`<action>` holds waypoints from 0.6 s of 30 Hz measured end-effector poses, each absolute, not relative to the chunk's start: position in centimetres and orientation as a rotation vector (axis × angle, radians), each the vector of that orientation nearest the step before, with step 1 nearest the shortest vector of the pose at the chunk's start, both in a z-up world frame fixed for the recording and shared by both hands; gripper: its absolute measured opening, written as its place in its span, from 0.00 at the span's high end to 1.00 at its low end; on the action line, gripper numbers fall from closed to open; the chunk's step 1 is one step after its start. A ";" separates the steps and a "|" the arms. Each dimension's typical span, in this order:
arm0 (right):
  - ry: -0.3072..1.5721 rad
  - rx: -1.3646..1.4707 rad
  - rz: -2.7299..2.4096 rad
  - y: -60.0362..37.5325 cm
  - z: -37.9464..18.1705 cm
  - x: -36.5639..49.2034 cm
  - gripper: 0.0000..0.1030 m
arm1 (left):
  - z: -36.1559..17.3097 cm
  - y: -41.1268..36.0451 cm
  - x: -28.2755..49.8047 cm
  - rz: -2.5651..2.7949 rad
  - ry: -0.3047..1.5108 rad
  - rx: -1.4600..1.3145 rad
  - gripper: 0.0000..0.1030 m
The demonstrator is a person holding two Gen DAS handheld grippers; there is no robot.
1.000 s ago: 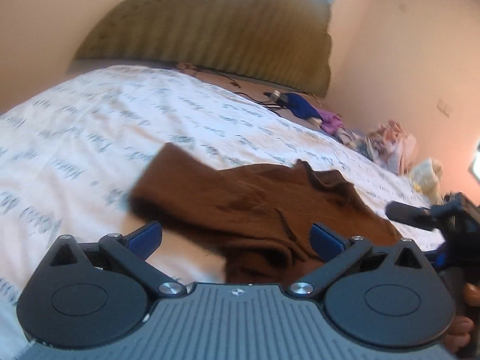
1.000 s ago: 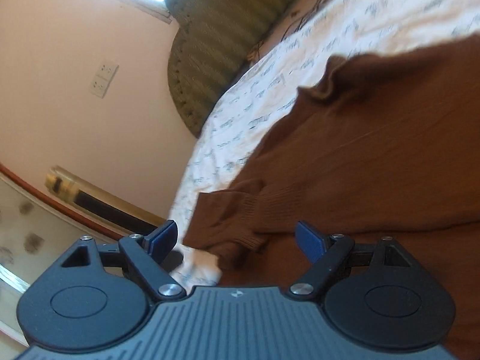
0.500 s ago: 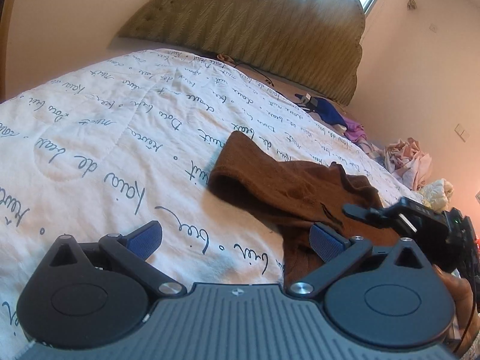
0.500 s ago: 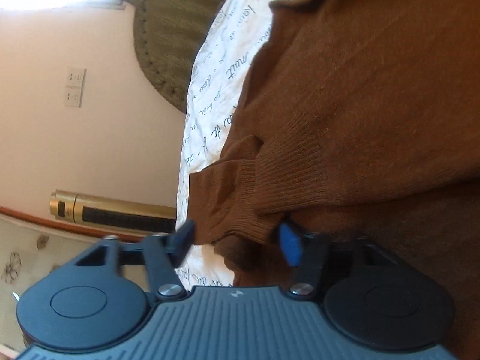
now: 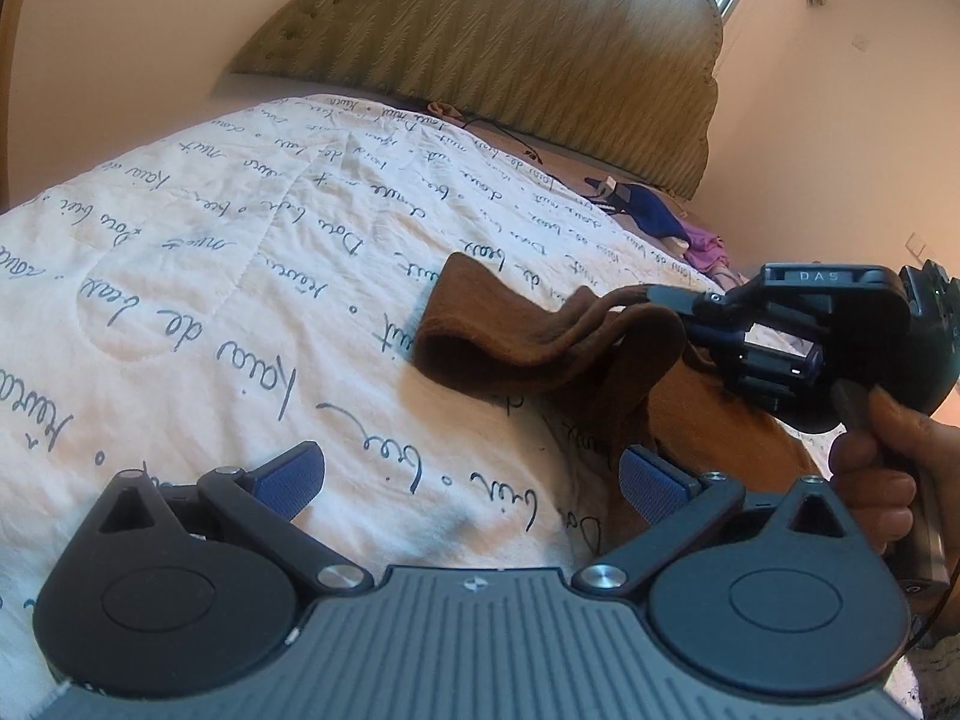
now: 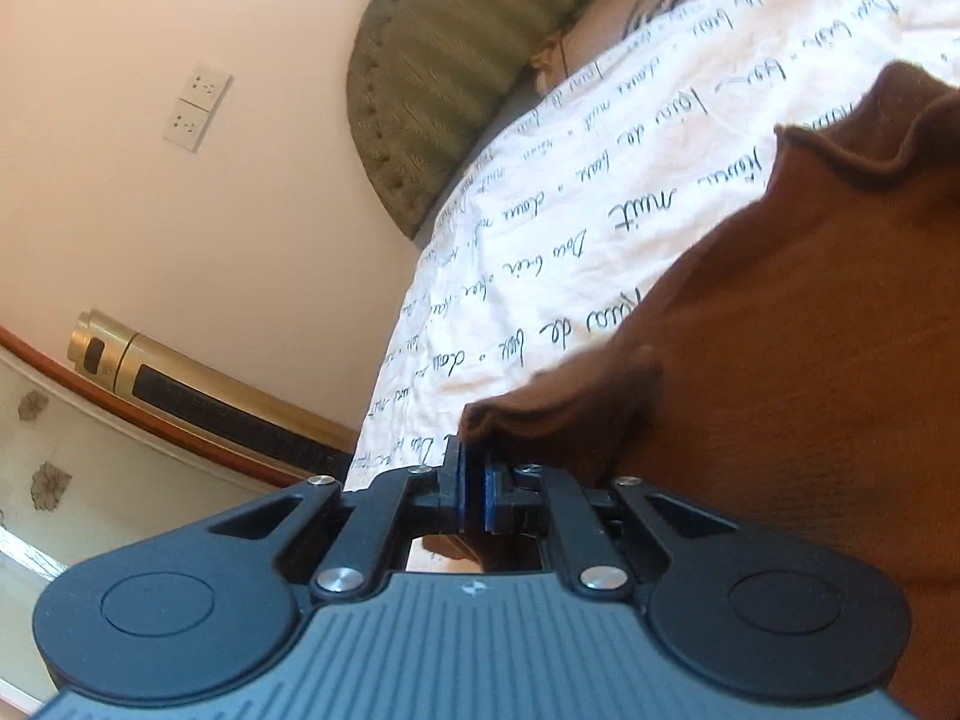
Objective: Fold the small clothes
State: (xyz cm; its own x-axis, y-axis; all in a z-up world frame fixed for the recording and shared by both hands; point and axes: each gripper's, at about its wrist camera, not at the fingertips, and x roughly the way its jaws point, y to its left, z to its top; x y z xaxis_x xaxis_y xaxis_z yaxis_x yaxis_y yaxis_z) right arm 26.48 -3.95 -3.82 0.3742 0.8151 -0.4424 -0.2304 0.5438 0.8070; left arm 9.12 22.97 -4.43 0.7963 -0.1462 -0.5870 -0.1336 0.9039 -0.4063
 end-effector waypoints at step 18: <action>1.074 0.960 0.649 -9.3 -10.3 26.2 0.60 | -3.2 20.5 15.3 -0.040 0.687 -0.414 0.00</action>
